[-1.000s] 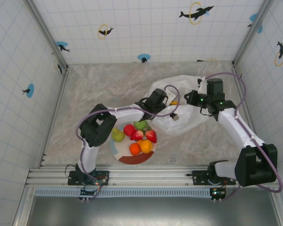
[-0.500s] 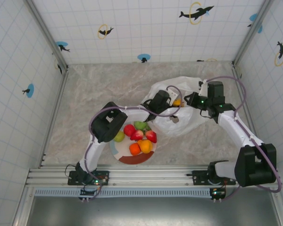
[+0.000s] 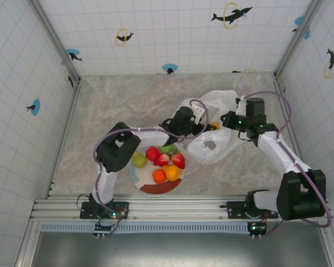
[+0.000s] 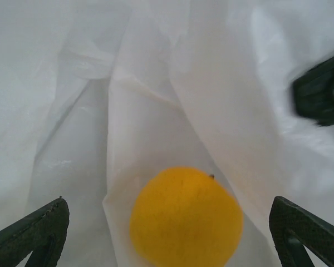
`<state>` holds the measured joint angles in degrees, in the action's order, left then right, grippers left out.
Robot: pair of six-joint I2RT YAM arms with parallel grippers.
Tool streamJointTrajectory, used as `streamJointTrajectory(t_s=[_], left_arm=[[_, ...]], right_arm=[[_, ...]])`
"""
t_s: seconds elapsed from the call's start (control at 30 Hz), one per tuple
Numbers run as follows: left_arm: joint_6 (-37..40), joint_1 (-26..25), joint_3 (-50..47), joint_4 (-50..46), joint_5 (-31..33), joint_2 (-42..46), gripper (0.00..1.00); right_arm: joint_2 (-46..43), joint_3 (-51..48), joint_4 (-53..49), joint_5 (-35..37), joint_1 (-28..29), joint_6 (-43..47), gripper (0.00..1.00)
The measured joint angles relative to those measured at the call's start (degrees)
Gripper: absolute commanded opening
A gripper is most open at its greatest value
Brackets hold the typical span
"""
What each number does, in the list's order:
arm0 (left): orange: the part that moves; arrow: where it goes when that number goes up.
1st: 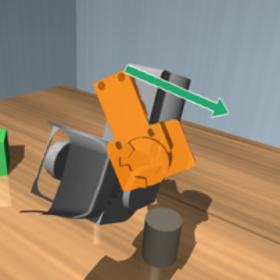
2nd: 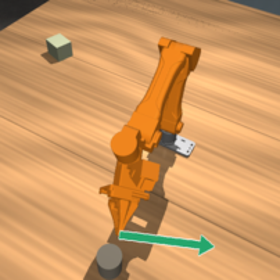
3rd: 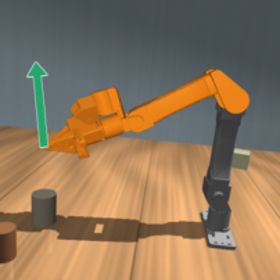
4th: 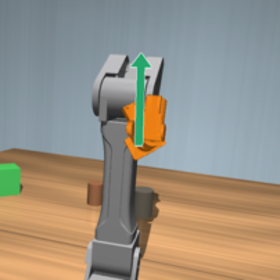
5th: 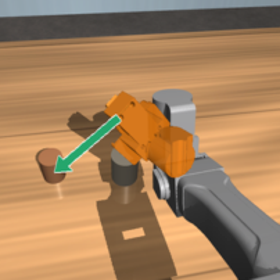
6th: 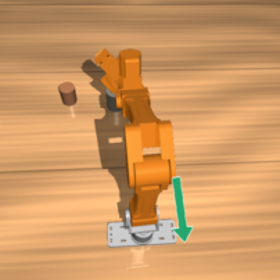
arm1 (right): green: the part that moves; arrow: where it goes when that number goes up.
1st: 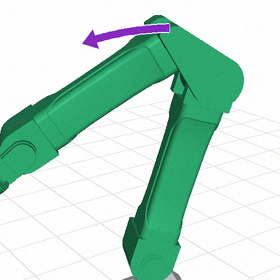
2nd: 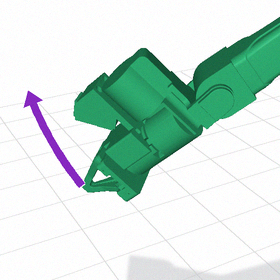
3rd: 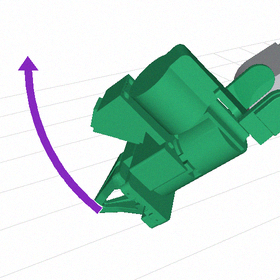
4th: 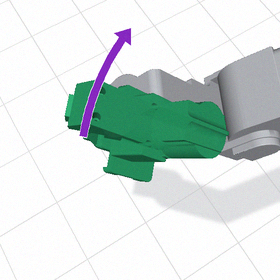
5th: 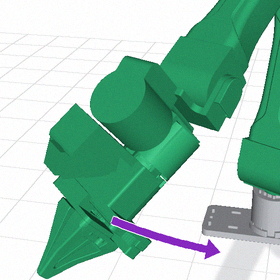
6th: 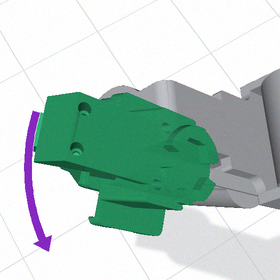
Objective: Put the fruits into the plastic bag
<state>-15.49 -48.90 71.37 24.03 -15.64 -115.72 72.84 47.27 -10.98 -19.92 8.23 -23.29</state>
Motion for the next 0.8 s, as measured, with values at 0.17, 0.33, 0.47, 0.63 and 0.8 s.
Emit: streamJointTrajectory(t_s=[0.17,0.33,0.47,0.63,0.8], left_arm=[[-1.0,0.3,-3.9,-1.7,-0.2,7.0,0.9],[-1.6,0.6,-7.2,-3.6,-0.7,12.9,0.88],[-2.5,1.1,-9.2,-4.6,-3.8,16.5,0.88],[-3.3,1.4,-11.7,-7.5,-8.0,22.1,0.88],[-5.7,3.0,-18.2,-10.3,-9.8,31.2,0.89]], right_arm=[[0.0,0.0,-1.0,2.1,0.0,1.2,0.0],[0.0,0.0,-1.3,3.2,0.0,1.7,0.0],[0.4,0.0,-1.3,3.6,0.0,1.8,0.0],[0.9,0.0,-1.3,3.8,0.0,1.9,0.0],[1.1,0.0,-1.3,4.4,0.0,1.9,0.01]])
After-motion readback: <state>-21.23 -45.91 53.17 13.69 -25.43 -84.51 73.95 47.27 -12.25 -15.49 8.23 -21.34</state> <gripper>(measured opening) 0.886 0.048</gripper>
